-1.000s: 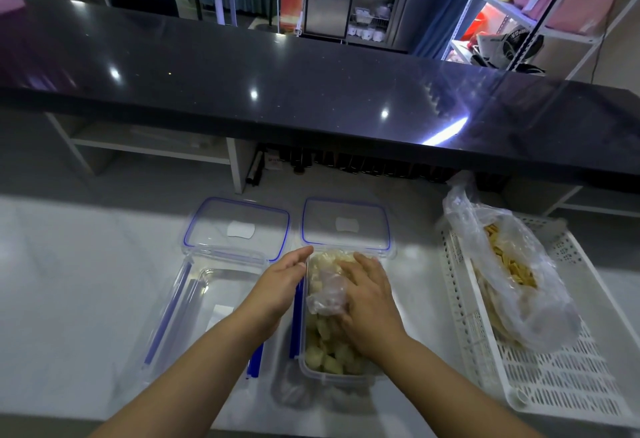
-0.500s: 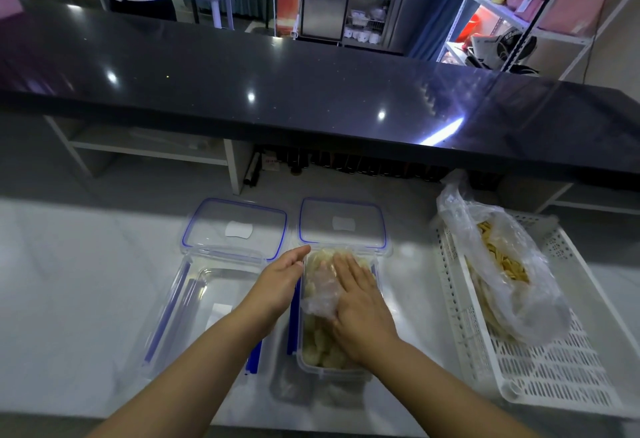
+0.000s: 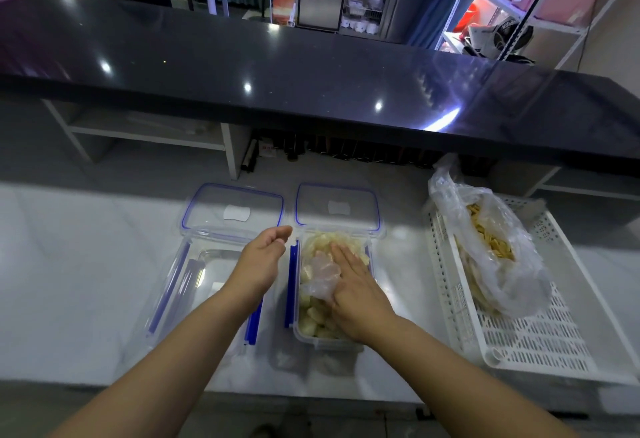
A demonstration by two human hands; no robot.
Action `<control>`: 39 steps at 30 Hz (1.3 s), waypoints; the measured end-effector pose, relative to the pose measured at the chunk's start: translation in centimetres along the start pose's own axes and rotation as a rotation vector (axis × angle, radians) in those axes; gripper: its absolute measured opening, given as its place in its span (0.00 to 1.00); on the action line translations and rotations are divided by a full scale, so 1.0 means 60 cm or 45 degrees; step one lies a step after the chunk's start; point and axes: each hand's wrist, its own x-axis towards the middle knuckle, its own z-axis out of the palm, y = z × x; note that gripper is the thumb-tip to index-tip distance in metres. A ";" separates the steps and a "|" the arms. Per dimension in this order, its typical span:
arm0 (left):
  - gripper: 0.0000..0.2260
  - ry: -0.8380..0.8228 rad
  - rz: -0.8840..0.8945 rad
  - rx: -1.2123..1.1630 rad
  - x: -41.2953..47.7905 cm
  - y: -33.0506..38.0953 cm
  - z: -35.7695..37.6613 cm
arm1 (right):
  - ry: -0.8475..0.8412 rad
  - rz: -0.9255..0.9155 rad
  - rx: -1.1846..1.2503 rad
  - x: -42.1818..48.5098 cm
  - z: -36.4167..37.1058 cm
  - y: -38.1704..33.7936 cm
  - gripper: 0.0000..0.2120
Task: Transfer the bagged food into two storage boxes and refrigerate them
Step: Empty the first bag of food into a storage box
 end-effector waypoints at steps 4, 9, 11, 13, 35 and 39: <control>0.15 0.022 0.019 -0.007 -0.008 0.002 -0.003 | 0.103 -0.017 0.675 0.011 -0.058 0.000 0.11; 0.15 0.029 0.029 0.016 -0.016 -0.006 -0.004 | 0.206 0.075 0.653 -0.029 -0.076 0.030 0.11; 0.14 0.040 0.034 0.009 -0.020 -0.009 -0.004 | 0.106 -0.004 0.445 -0.049 -0.056 0.038 0.20; 0.14 0.048 0.038 -0.010 -0.023 -0.011 -0.005 | 0.056 -0.088 0.247 -0.071 -0.033 0.043 0.27; 0.13 0.151 -0.004 -0.119 -0.042 -0.025 -0.004 | 0.172 -0.004 -0.029 0.006 -0.026 -0.017 0.30; 0.14 0.137 0.008 -0.126 -0.040 -0.024 -0.005 | 0.098 -0.026 -0.051 0.021 -0.013 -0.012 0.32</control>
